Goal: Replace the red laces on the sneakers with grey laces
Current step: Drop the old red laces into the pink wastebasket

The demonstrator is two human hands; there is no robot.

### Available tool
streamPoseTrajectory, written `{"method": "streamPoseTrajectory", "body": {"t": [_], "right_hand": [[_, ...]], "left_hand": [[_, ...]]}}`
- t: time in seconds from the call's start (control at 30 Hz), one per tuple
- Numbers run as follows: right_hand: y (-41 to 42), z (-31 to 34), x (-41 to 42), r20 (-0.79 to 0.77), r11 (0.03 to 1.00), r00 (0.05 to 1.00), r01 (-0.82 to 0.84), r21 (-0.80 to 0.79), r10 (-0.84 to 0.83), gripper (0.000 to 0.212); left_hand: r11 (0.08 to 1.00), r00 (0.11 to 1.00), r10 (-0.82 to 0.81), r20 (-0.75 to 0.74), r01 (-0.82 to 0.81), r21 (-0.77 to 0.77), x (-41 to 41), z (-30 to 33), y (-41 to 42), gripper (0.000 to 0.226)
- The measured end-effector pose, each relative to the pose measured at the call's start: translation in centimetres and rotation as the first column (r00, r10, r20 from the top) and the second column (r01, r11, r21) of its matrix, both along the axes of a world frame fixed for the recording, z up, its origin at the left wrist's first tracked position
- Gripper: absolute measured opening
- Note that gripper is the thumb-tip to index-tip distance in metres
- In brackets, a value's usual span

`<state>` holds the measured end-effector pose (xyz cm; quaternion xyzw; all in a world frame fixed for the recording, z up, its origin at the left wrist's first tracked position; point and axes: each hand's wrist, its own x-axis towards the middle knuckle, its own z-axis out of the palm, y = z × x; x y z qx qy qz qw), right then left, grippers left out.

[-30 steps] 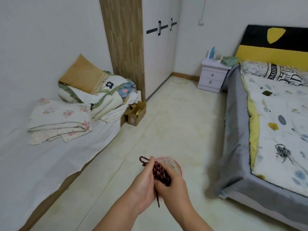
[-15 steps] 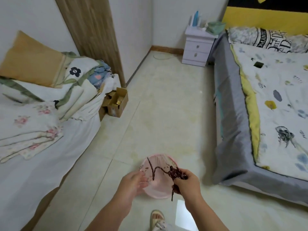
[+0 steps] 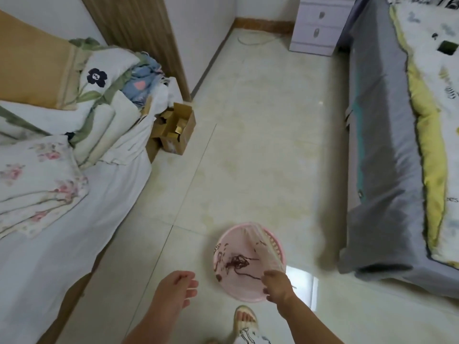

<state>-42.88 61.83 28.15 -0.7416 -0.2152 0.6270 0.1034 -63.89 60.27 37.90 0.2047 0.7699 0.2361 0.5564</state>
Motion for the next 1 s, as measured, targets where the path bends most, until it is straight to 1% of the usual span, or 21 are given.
{"method": "streamPoseTrajectory", "body": {"t": [0.07, 0.13, 0.2, 0.27, 0.33, 0.4, 0.5, 0.6, 0.7, 0.83, 0.9, 1.0], "right_hand": [[-0.6, 0.8, 0.5, 0.028, 0.999, 0.999, -0.039, -0.001, 0.039, 0.033], [-1.3, 2.1, 1.1, 0.057, 0.996, 0.996, -0.078, 0.037, 0.076, 0.032], [-2.0, 3.9, 1.7, 0.101, 0.988, 0.989, -0.117, 0.098, 0.107, 0.031], [-2.9, 6.1, 2.4, 0.167, 0.972, 0.975, -0.174, 0.157, 0.147, 0.03], [-4.4, 8.5, 3.1, 0.238, 0.959, 0.959, -0.201, 0.199, 0.151, 0.029], [-6.3, 10.6, 3.8, 0.272, 0.954, 0.955, -0.186, 0.233, 0.12, 0.026], [-9.7, 13.3, 5.1, 0.321, 0.942, 0.939, -0.213, 0.261, 0.123, 0.021], [-12.7, 15.3, 6.8, 0.357, 0.941, 0.922, -0.242, 0.236, 0.148, 0.031], [-15.1, 16.8, 9.2, 0.381, 0.954, 0.915, -0.224, 0.199, 0.135, 0.032], [-17.6, 18.3, 13.7, 0.413, 0.964, 0.907, -0.175, 0.201, 0.079, 0.033], [-18.6, 18.9, 16.7, 0.406, 0.968, 0.914, -0.127, 0.218, 0.029, 0.032], [-20.3, 19.6, 22.1, 0.407, 0.97, 0.913, -0.077, 0.229, -0.024, 0.032]], "left_hand": [[1.0, 0.999, -0.029, -0.015, 0.029, 0.001, 0.0, 0.1, 0.5, 0.016], [0.995, 0.995, -0.094, -0.037, 0.095, 0.017, 0.2, 0.5, 0.8, 0.016], [0.98, 0.98, -0.189, -0.064, 0.193, 0.051, 0.5, 1.0, 1.1, 0.015], [0.945, 0.947, -0.306, -0.098, 0.315, 0.094, 0.8, 1.8, 1.2, 0.015], [0.895, 0.902, -0.415, -0.119, 0.428, 0.122, 1.2, 2.6, 1.2, 0.016], [0.842, 0.851, -0.507, -0.135, 0.523, 0.136, 1.7, 3.4, 1.0, 0.016], [0.73, 0.744, -0.645, -0.172, 0.667, 0.151, 3.2, 4.5, 0.3, 0.015], [0.623, 0.642, -0.743, -0.189, 0.767, 0.151, 5.6, 5.7, -0.3, 0.016], [0.525, 0.55, -0.805, -0.22, 0.835, 0.167, 8.9, 6.9, -0.9, 0.019], [0.407, 0.445, -0.861, -0.247, 0.893, 0.19, 14.8, 8.3, -1.6, 0.014], [0.36, 0.405, -0.881, -0.245, 0.909, 0.21, 18.4, 8.7, -1.9, 0.015], [0.326, 0.379, -0.893, -0.245, 0.917, 0.229, 24.6, 9.2, -2.6, 0.015]]}}
